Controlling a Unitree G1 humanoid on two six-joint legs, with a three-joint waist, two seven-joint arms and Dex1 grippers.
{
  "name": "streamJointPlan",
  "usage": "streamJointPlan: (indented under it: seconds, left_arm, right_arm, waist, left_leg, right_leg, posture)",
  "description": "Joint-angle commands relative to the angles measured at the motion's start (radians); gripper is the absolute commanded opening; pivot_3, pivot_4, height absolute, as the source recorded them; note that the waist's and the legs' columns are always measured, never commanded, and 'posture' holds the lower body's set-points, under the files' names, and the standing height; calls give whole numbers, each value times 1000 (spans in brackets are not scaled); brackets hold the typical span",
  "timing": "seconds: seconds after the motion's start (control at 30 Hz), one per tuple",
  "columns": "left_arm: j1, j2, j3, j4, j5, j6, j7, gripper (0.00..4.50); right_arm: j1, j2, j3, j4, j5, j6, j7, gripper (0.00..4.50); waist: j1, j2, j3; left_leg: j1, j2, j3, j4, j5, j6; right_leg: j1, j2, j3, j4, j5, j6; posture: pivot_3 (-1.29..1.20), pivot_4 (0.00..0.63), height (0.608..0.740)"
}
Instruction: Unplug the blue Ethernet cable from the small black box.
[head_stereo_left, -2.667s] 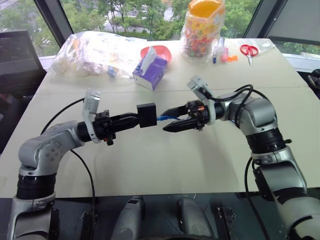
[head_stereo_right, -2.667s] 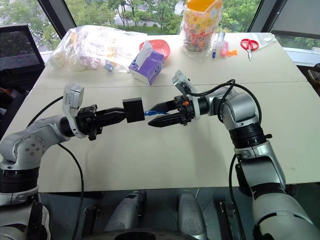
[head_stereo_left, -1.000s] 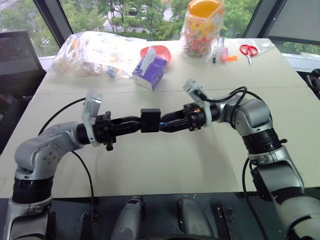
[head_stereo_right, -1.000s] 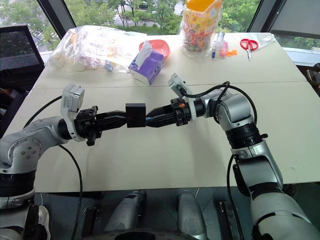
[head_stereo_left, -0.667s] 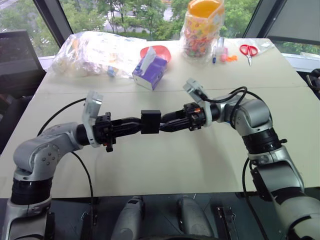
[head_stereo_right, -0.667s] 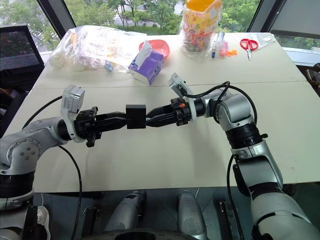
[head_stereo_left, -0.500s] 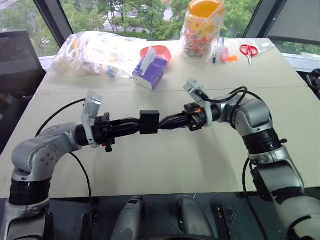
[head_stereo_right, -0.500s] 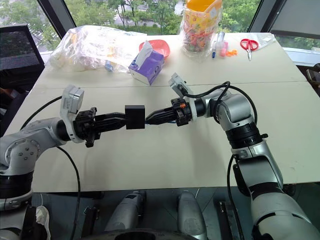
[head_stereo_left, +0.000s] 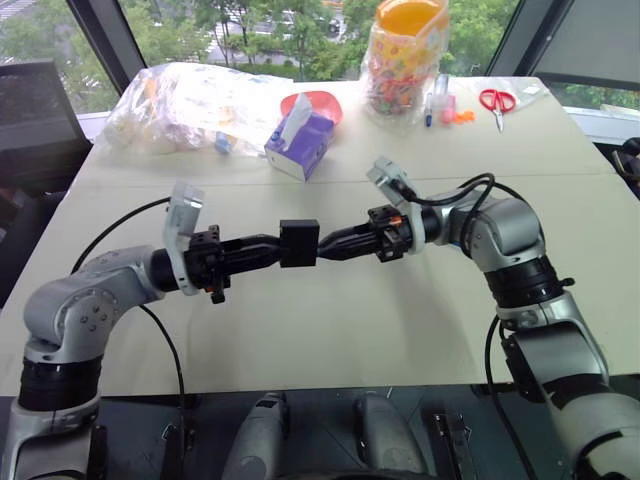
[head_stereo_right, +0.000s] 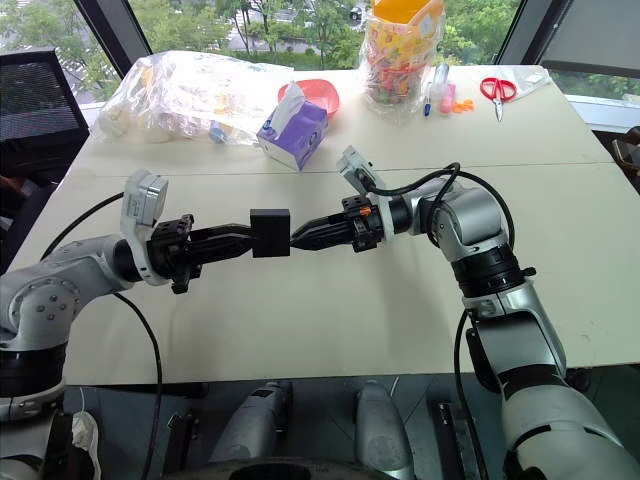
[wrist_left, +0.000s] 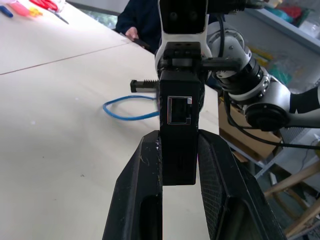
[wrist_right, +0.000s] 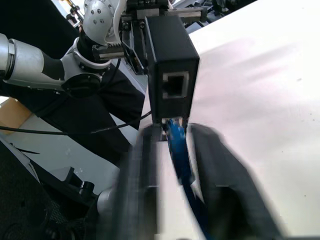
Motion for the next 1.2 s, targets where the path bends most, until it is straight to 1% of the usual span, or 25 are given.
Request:
streamJointPlan:
  seconds: [0.03, 0.47, 0.57, 0.63, 0.67, 1.0, 1.1, 1.2]
  left_arm:
    - [-12, 4, 26, -26, -27, -14, -2, 428]
    - [-5, 9, 25, -29, -31, -19, -4, 428]
    - [-1, 10, 27, -31, -32, -19, -6, 428]
    - [2, 11, 29, -33, -34, -19, -6, 428]
    - [4, 13, 30, -33, -35, -19, -7, 428]
    - [19, 20, 35, -44, -36, -21, -11, 428]
    - [44, 51, 34, -60, -13, -34, -36, 428]
    - [72, 87, 36, -68, 15, -65, -59, 428]
  right_arm:
    - [-14, -2, -11, -24, 3, -19, 0, 2083]
    - [-14, -2, -10, -13, -6, -36, 0, 2083]
    - [-17, -2, -10, -9, -10, -39, 3, 1315]
    - [-17, -2, -9, -7, -12, -41, 6, 355]
    - [-18, -3, -9, -6, -13, -41, 8, 36]
    - [-15, -6, -9, -1, -23, -46, 5, 36]
    - [-10, -19, -10, 15, -40, -66, 1, 36]
    - [-9, -46, -16, 82, -79, -125, -8, 36]
  waist:
    - [0, 0, 0]
    - [0, 0, 0]
    - [0, 0, 0]
    - [0, 0, 0]
    - [0, 0, 0]
    - [0, 0, 0]
    - [-2, 0, 0]
    - [-1, 0, 0]
  left_leg:
    - [0, 0, 0, 0, 0, 0]
    - [0, 0, 0, 0, 0, 0]
    - [0, 0, 0, 0, 0, 0]
    - [0, 0, 0, 0, 0, 0]
    - [0, 0, 0, 0, 0, 0]
    - [0, 0, 0, 0, 0, 0]
    - [0, 0, 0, 0, 0, 0]
    - [0, 0, 0, 0, 0, 0]
  right_leg:
    - [0, 0, 0, 0, 0, 0]
    - [0, 0, 0, 0, 0, 0]
    - [0, 0, 0, 0, 0, 0]
    - [0, 0, 0, 0, 0, 0]
    - [0, 0, 0, 0, 0, 0]
    - [0, 0, 0, 0, 0, 0]
    - [0, 0, 0, 0, 0, 0]
    - [0, 0, 0, 0, 0, 0]
  posture:
    - [0, 150, 726]
    - [0, 150, 726]
    - [0, 150, 726]
    - [0, 150, 726]
    - [0, 150, 726]
    - [0, 150, 726]
    - [0, 150, 726]
    - [0, 150, 726]
